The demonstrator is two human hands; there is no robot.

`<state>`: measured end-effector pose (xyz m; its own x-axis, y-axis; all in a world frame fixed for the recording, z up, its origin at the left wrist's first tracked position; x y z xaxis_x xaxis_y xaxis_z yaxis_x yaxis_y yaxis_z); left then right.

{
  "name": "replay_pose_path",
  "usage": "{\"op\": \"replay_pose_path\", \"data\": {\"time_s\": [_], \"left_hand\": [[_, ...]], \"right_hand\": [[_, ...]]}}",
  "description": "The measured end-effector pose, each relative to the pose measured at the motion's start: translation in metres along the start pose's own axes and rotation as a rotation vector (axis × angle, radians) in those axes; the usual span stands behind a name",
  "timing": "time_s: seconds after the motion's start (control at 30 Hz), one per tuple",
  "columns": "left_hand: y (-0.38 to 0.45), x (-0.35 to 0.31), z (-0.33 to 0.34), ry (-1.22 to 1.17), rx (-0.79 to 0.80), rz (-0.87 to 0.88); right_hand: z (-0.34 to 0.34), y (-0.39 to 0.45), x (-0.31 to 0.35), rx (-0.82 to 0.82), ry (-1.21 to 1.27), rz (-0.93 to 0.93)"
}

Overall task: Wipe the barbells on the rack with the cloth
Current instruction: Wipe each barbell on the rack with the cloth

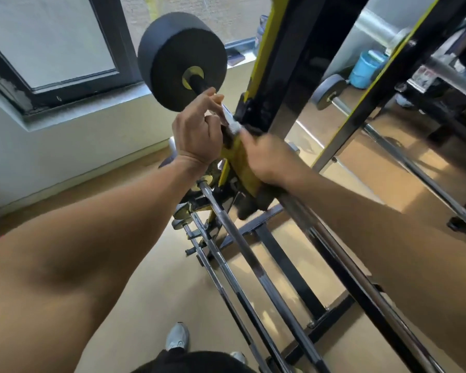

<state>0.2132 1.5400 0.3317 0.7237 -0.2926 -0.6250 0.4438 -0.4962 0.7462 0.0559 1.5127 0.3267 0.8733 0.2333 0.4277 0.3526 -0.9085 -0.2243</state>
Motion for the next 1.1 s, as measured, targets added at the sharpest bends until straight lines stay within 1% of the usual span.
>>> {"op": "replay_pose_path", "data": {"time_s": [0.07,0.13,0.23,0.3,0.4,0.43,0.5,0.57,0.7,0.73,0.8,0.83,0.9,0.97,1.03,1.1], "left_hand": [[-0.001,0.001,0.001,0.025,0.045,-0.008],[0.001,0.001,0.001,0.064,0.082,-0.008],[0.0,-0.001,0.001,0.059,0.104,0.008],[0.001,-0.003,0.001,0.061,0.094,0.037],[0.0,-0.003,0.0,0.046,0.056,0.031],[0.0,-0.004,0.0,0.048,0.036,0.038],[0.0,-0.005,0.002,0.042,0.018,0.049],[-0.002,-0.004,0.002,0.033,0.01,0.047],[-0.001,0.003,0.002,0.011,0.023,0.022],[-0.003,0.002,0.001,0.002,0.017,0.024],[-0.001,0.0,0.002,-0.026,0.013,0.019],[0.001,0.002,0.001,-0.036,0.015,0.01],[-0.001,0.005,0.001,-0.034,0.01,0.013],[-0.002,0.004,0.0,-0.033,0.002,0.018],[0.0,0.004,0.001,-0.057,-0.008,-0.004],[-0.002,0.003,0.001,-0.066,-0.02,-0.01]], "right_hand": [[0.004,0.03,0.021,-0.063,-0.04,-0.003],[0.007,0.037,0.023,-0.064,-0.078,-0.014],[0.006,-0.01,-0.004,0.03,-0.124,-0.068],[0.003,-0.054,-0.037,0.123,-0.08,-0.068],[-0.001,-0.11,-0.07,0.336,0.039,-0.014],[-0.002,-0.114,-0.075,0.351,0.063,0.007],[-0.003,-0.103,-0.07,0.311,0.03,0.048],[-0.004,-0.072,-0.048,0.218,-0.025,0.054],[0.001,-0.001,0.014,0.06,-0.094,-0.07],[0.002,0.012,0.022,0.015,-0.096,-0.07],[0.004,0.02,0.021,-0.053,-0.073,-0.004],[0.004,0.012,0.013,-0.052,-0.071,0.013],[0.004,-0.02,-0.011,0.006,-0.074,0.001],[0.0,-0.062,-0.04,0.108,-0.069,-0.013],[-0.002,-0.095,-0.06,0.219,-0.025,0.019],[-0.002,-0.098,-0.066,0.226,0.018,0.058]]}}
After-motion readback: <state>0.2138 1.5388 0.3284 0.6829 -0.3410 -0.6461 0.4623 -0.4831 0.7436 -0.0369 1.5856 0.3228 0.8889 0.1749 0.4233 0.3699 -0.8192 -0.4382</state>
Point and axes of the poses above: each hand's wrist, its own y-axis towards the middle knuckle, its own z-axis out of the palm, x = y × z, the point moved 9 cm from there along y, towards the middle knuckle, and after that the axes turned 5 degrees about z, right-handed, at the moved point
